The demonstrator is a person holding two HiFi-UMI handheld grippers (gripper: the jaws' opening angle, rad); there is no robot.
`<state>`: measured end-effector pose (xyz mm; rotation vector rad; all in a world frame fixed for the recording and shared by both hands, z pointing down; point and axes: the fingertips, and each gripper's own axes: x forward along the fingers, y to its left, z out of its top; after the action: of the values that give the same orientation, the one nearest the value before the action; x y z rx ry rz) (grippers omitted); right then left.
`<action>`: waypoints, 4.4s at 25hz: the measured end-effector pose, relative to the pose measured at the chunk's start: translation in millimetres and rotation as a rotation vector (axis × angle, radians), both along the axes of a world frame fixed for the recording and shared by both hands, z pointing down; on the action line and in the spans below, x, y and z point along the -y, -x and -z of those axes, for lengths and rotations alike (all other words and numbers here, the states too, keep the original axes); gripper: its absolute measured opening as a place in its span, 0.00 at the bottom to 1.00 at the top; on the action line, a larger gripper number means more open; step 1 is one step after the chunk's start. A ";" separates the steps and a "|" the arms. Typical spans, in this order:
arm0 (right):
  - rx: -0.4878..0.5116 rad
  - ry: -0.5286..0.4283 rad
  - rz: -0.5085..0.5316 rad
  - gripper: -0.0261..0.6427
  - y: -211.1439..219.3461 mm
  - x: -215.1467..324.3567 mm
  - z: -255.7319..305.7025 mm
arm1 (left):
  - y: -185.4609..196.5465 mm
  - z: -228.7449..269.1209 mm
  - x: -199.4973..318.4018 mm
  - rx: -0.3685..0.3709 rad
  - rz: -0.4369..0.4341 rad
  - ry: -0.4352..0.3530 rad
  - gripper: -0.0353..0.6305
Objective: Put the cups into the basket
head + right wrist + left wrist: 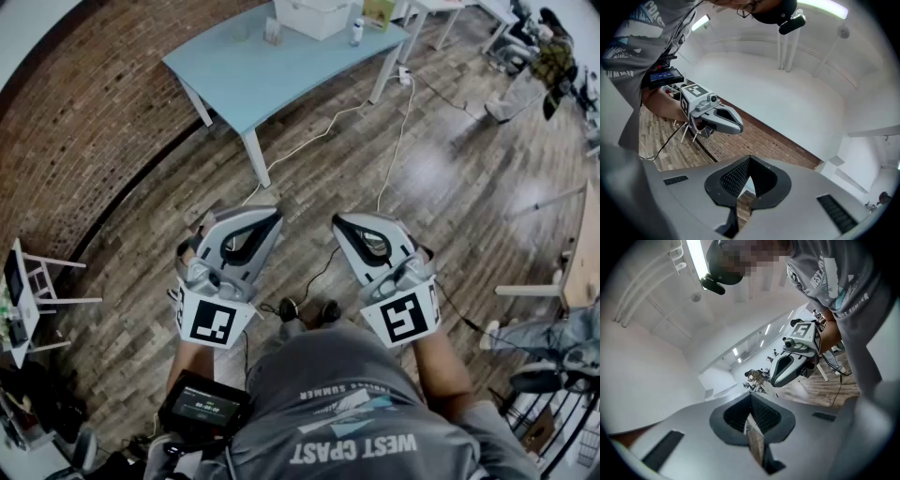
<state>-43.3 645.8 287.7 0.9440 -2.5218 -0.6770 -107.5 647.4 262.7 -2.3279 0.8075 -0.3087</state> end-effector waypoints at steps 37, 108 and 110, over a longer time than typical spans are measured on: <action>0.071 0.024 -0.106 0.06 28.0 11.9 -6.2 | 37.2 -17.6 14.0 -0.007 -0.064 0.022 0.06; 0.117 0.012 -0.078 0.06 -32.9 294.8 4.9 | -21.2 -28.3 296.3 0.037 -0.008 0.087 0.06; 0.117 0.022 -0.062 0.06 -41.4 304.3 2.4 | -30.4 -29.4 304.8 0.040 0.008 0.092 0.06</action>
<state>-1.9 341.5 285.3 1.0775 -2.5829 -0.5899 -77.0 342.6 292.1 -2.3964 0.7982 -0.4016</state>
